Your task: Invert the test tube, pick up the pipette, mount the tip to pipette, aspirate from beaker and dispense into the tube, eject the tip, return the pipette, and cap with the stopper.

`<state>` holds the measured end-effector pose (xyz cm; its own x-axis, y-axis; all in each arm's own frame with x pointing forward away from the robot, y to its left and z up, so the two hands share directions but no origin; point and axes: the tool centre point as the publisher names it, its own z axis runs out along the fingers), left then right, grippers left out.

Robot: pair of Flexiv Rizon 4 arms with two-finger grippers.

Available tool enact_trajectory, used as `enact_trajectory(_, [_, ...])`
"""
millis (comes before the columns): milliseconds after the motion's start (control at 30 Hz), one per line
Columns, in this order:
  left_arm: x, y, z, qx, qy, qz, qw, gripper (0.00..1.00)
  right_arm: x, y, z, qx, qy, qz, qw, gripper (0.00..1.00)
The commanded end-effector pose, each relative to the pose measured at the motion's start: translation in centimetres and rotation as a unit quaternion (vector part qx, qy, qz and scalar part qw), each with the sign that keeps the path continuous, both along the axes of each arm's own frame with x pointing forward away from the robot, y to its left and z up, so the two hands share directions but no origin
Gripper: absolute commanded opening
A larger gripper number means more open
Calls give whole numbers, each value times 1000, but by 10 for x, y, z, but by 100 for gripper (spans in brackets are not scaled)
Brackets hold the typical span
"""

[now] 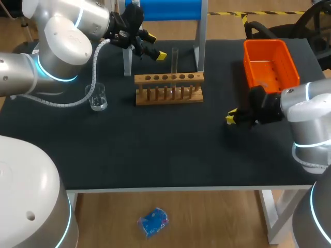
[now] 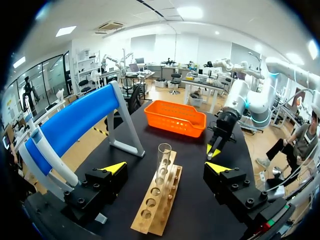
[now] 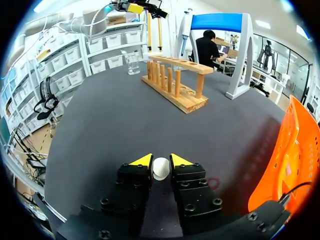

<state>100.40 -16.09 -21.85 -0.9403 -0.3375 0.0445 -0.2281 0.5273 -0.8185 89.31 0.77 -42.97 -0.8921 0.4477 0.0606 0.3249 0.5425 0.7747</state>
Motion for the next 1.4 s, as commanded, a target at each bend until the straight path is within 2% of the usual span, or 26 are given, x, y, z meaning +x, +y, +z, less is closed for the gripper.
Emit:
enact_trajectory(33, [0, 0, 1, 2, 2, -1, 1000, 100, 0, 0, -1, -1, 2, 0, 1000, 0])
enact_trajectory(200, [0, 0, 1, 2, 2, -1, 1000, 100, -2, 0, 2, -1, -1, 1, 1000, 0])
enact_trajectory(367, [0, 0, 1, 2, 2, -1, 1000, 100, -3, -1, 15, -3, -8, 3, 1000, 0])
enact_trajectory(533, [0, 0, 1, 2, 2, -1, 1000, 100, -3, -5, 41, -6, -24, 7, 1000, 0])
enact_trajectory(767, [0, 0, 1, 2, 2, -1, 1000, 100, -3, -7, 84, 16, -58, 16, 998, 0])
enact_trajectory(933, [-2, -5, -6, 43, -5, -19, 999, 100, -5, -8, 108, 43, -76, 28, 996, 0])
enact_trajectory(1233, [7, -10, -13, 52, 2, -30, 998, 100, -11, 0, 143, 63, -113, 72, 989, 0])
enact_trajectory(1400, [11, -11, -16, 52, 6, -31, 998, 100, -8, 6, 165, 66, -132, 92, 985, 0])
